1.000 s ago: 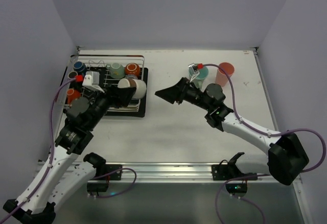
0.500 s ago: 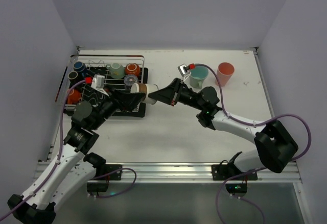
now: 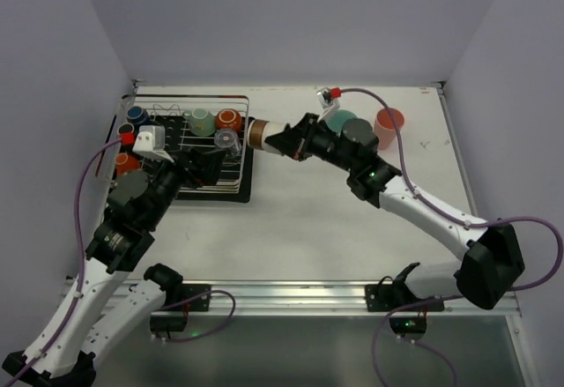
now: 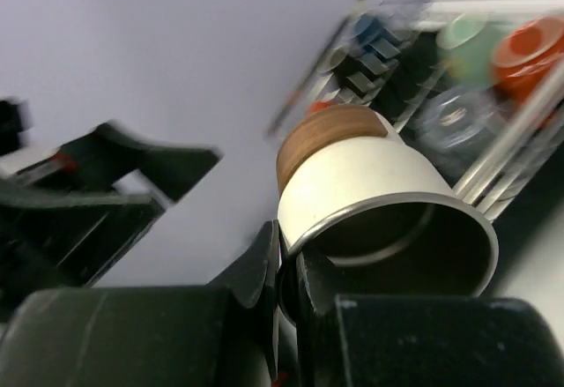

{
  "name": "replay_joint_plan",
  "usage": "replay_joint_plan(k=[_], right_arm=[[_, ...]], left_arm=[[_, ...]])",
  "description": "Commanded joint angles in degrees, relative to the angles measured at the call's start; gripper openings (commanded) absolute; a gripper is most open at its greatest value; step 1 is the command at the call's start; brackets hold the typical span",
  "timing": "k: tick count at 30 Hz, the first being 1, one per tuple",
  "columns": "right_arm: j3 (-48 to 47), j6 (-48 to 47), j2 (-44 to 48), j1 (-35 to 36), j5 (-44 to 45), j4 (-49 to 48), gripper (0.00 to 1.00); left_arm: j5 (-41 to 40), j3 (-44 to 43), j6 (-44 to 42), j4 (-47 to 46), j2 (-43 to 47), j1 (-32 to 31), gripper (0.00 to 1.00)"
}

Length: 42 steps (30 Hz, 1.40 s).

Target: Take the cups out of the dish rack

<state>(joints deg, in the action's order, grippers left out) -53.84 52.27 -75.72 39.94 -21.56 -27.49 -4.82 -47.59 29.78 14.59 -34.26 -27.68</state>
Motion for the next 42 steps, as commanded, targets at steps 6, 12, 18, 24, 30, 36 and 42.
replay_joint_plan(k=[6, 12, 18, 24, 30, 36, 42], right_arm=[[-39.2, -39.7, -19.6, -0.8, 30.3, 58.8, 0.00], [-57.1, -48.8, -36.6, -1.1, 36.2, 70.7, 0.00], [-64.0, -54.1, -47.0, -2.0, 35.2, 71.6, 0.00], [-64.3, -57.1, -52.4, -2.4, 35.5, 71.3, 0.00], [-62.1, -58.6, -53.9, -2.9, 34.5, 69.1, 0.05], [-58.6, -57.9, -52.1, -3.8, 32.0, 66.2, 0.22], [-55.6, -57.7, -48.2, -4.3, 32.0, 64.7, 0.26]], left_arm=[[-12.1, 4.9, -11.2, 8.4, 0.2, 0.0, 1.00], [-11.7, 5.7, -11.8, 8.4, 0.7, 0.0, 1.00], [-11.6, 5.7, -12.0, 8.4, 0.0, 0.2, 1.00], [-8.9, 5.6, -12.4, 8.3, -1.4, 1.9, 1.00], [-6.3, 5.9, -12.4, 7.6, -2.1, 5.0, 1.00], [-4.4, 4.9, -11.5, 7.4, -6.3, 6.0, 0.99], [-3.4, 1.5, -10.6, 8.3, -11.8, 6.0, 0.99]])
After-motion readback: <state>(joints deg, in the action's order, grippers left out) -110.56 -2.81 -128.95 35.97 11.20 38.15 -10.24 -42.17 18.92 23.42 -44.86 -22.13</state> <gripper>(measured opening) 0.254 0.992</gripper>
